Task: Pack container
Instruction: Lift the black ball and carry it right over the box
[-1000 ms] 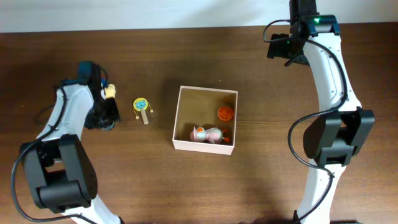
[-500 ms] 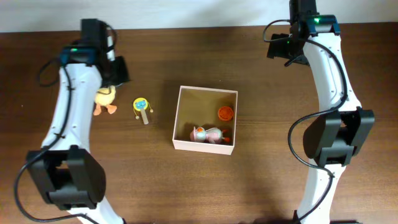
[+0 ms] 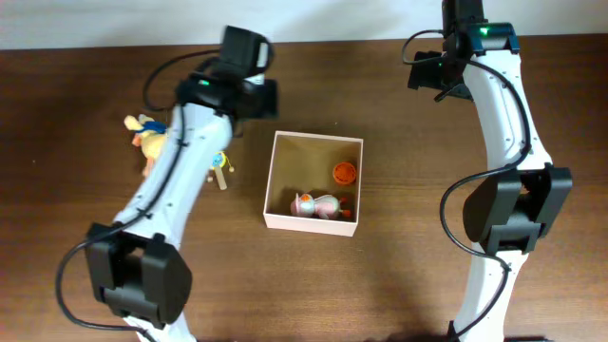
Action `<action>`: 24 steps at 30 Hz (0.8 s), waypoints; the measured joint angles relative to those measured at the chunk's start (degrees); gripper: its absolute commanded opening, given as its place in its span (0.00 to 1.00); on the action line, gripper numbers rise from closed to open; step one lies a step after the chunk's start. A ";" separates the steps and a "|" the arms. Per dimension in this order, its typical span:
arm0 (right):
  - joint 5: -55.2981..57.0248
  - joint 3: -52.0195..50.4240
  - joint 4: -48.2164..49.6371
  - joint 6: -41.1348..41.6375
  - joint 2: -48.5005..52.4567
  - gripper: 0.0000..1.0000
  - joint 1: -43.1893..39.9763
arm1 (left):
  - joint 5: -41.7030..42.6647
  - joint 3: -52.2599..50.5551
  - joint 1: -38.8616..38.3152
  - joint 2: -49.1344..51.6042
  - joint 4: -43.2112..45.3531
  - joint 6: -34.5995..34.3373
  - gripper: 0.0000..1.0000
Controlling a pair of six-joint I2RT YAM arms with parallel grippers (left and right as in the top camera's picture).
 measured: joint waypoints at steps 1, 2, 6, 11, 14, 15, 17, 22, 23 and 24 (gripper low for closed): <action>0.00 0.00 0.00 0.00 0.00 0.99 0.00 | -0.02 0.00 -1.22 0.00 0.04 0.22 0.39; 0.00 0.00 0.00 0.00 0.00 0.99 0.00 | -0.07 0.00 -2.43 0.00 0.00 0.46 0.40; 0.00 0.00 0.02 0.00 0.00 0.99 0.00 | -1.25 0.00 -6.23 0.00 -2.91 1.05 0.40; 0.00 0.00 0.00 -0.02 0.00 0.99 0.00 | -1.99 -0.02 -8.96 0.07 -5.75 1.09 0.40; 0.00 0.00 0.00 0.02 0.00 0.99 0.00 | -2.23 -0.02 -10.16 0.59 -5.84 1.09 0.40; 0.00 0.00 0.02 0.00 0.00 0.99 0.00 | -2.25 -0.02 -10.58 1.09 -5.86 1.09 0.40; 0.00 0.00 0.00 0.00 0.00 0.99 0.00 | -2.27 -0.02 -11.41 2.47 -6.03 1.09 0.40; 0.02 0.00 0.02 0.00 0.00 0.99 0.00 | -2.40 -0.22 -13.75 7.89 -6.95 1.09 0.39; 0.00 0.00 0.00 0.00 0.00 0.99 0.00 | -2.43 -0.24 -14.19 8.83 -6.99 1.09 0.39; 0.00 0.00 0.02 0.00 0.00 0.99 0.00 | -2.43 -0.28 -14.49 9.68 -6.97 1.09 0.39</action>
